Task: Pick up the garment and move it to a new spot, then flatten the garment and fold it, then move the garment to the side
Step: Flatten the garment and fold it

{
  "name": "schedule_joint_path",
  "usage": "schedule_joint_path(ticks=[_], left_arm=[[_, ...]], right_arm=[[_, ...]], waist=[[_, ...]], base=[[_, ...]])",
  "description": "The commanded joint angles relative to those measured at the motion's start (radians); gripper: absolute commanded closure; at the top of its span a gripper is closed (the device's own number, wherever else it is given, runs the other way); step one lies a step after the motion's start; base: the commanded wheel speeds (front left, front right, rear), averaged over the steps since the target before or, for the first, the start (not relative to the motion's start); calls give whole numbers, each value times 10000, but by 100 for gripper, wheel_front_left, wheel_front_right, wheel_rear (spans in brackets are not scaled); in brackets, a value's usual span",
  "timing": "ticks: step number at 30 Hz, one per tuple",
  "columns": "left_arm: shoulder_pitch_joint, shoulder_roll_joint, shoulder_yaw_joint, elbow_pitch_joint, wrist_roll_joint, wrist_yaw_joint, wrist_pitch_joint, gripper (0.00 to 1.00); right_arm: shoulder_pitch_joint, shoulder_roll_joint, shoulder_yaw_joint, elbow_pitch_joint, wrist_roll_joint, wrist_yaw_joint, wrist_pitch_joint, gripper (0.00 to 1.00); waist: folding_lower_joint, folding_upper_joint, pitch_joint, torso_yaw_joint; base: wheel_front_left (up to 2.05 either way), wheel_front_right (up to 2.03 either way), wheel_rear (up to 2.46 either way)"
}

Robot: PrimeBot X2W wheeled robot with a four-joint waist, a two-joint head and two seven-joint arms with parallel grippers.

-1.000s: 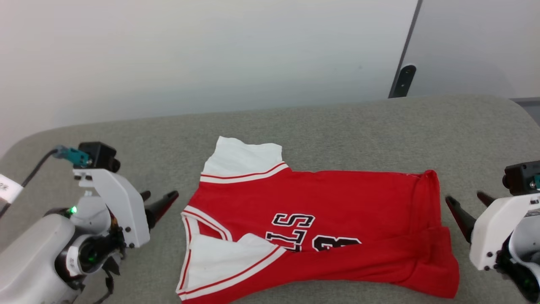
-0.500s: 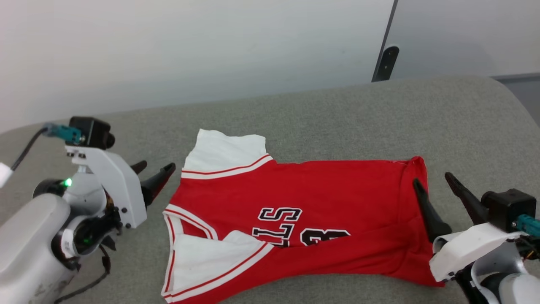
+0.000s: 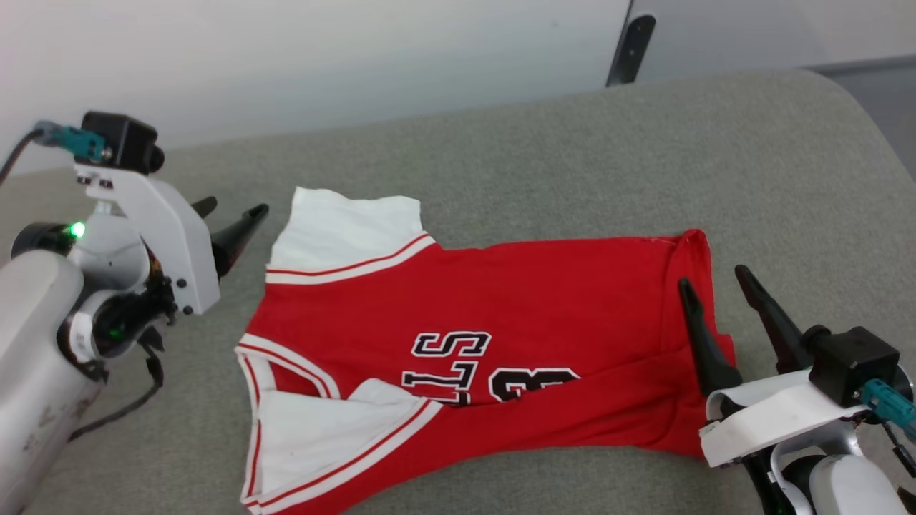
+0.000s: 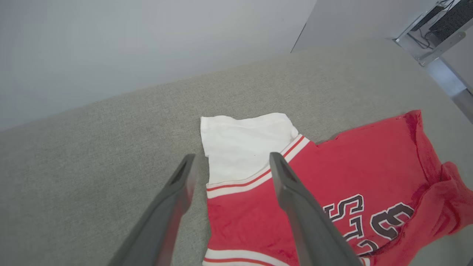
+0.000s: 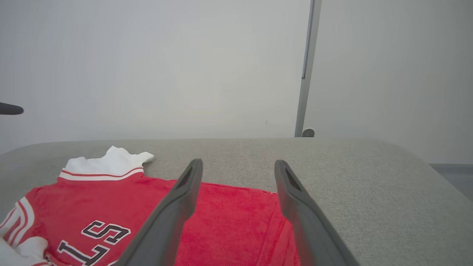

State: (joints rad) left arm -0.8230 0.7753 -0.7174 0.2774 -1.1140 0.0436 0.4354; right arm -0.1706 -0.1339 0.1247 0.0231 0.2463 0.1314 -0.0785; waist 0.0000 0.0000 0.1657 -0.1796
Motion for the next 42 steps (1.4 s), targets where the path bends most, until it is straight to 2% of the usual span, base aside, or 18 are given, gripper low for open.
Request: schedule_joint_path(ticks=[1, 12, 20, 25, 32, 39, 40, 41, 42], left_arm=[[-83, -57, -15, 84, 12, -35, 34, 0], [-1545, -130, -515, 1815, 422, -806, 1255, 0], [-2873, -133, -680, 2743, 623, -1148, 2218, 0], [-3527, -261, -736, 3372, 611, -1105, 2868, 0], [-4145, -684, -850, 3972, 378, -815, 3958, 0], [-3994, -890, -1139, 4517, 237, -436, 4965, 0], [-3876, -938, -1171, 4568, 130, -369, 5201, 8], [-3763, -997, -1195, 4595, 53, -277, 5390, 20], [-3664, -1052, -1186, 4607, -29, -159, 5555, 51]], right_arm=[[-70, 25, 30, 21, 55, -16, -80, 0], [-452, 83, 401, -36, 141, -16, -587, 0], [-653, 205, 495, -130, 225, -16, -966, 0], [-738, 302, 435, -68, 252, -16, -1143, 0], [-927, 401, 484, 122, 312, -16, -1337, 0], [-1114, 464, 566, 230, 358, -16, -1396, 0], [-1118, 460, 551, 236, 373, -16, -1358, 0], [-1143, 451, 533, 219, 399, -16, -1345, 0], [-1164, 427, 519, 202, 415, -16, -1313, 0]], waist=[[0, 0, 224, -191], [0, 0, 1206, -725], [0, 0, 2209, -1257], [0, 0, 2746, -1565], [0, 0, 3140, -1779], [0, 0, 3344, -1837], [0, 0, 3338, -1821], [0, 0, 3328, -1801], [0, 0, 3315, -1780]], base=[[0, 0, 0], [0, 0, 0], [0, 0, 0], [0, 0, 0], [0, 0, 0], [0, 0, 0], [0, 0, 0], [0, 0, 0], [0, 0, 0]])
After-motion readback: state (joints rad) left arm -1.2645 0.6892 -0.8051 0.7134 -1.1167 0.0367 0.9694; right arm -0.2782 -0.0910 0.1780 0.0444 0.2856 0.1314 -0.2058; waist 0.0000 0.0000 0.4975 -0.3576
